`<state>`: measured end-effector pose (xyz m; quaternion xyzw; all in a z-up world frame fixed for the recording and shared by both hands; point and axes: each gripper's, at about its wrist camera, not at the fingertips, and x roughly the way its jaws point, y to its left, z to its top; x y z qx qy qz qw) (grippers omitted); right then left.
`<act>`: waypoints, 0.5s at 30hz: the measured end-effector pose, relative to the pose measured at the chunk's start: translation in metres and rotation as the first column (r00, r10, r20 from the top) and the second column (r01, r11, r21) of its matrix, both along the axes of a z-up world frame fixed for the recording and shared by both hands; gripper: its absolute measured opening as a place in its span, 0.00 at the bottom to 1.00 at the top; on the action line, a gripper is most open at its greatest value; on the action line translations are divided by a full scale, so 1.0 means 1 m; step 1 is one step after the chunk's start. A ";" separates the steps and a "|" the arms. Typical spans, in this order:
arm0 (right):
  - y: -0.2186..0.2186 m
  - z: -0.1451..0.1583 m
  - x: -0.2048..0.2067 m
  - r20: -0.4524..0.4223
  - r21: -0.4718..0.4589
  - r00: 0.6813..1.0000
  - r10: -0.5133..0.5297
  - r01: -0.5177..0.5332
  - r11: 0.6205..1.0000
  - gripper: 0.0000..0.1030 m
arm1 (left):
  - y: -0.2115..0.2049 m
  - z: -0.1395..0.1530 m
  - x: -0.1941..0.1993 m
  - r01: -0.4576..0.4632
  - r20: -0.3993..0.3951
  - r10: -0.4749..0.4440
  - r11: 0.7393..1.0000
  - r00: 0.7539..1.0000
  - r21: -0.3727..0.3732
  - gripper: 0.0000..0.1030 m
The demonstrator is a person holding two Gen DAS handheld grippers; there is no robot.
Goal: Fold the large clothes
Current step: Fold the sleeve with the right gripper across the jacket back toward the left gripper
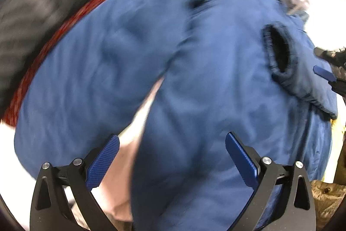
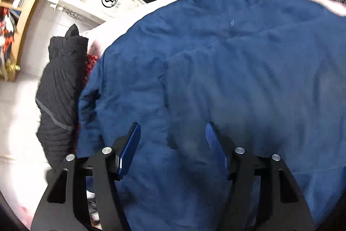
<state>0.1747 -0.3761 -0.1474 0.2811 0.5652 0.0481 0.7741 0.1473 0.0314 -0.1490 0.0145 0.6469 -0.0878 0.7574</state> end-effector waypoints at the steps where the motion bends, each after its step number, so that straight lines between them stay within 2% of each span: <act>1: -0.006 0.003 -0.004 0.009 -0.037 1.000 -0.002 0.002 0.999 0.63 | -0.014 0.004 0.005 0.028 0.009 -0.028 1.000 1.000 -0.011 0.94; 4: -0.032 0.014 -0.017 0.031 -0.195 0.999 -0.029 0.035 0.980 0.65 | -0.061 0.012 0.022 0.122 0.045 -0.120 0.992 0.992 -0.044 0.94; 7: -0.064 0.015 -0.034 0.024 -0.388 0.997 -0.072 0.076 0.918 0.72 | -0.126 0.018 0.036 0.229 0.097 -0.221 0.970 0.970 -0.078 0.94; 9: -0.084 0.004 -0.046 -0.019 -0.466 0.995 -0.098 0.078 0.881 0.73 | -0.168 0.021 0.041 0.287 0.133 -0.274 0.954 0.953 -0.092 0.94; 11: -0.097 -0.013 -0.054 -0.091 -0.495 0.990 -0.106 0.047 0.867 0.73 | -0.205 0.022 0.045 0.346 0.148 -0.329 0.932 0.933 -0.111 0.94; 14: -0.108 -0.041 -0.069 -0.175 -0.464 0.980 -0.093 0.001 0.886 0.75 | -0.250 0.012 0.045 0.437 0.143 -0.420 0.892 0.896 -0.117 0.94; 15: -0.109 -0.050 -0.072 -0.194 -0.450 0.978 -0.081 -0.015 0.893 0.80 | -0.250 0.009 0.038 0.458 0.128 -0.445 0.882 0.886 -0.106 0.94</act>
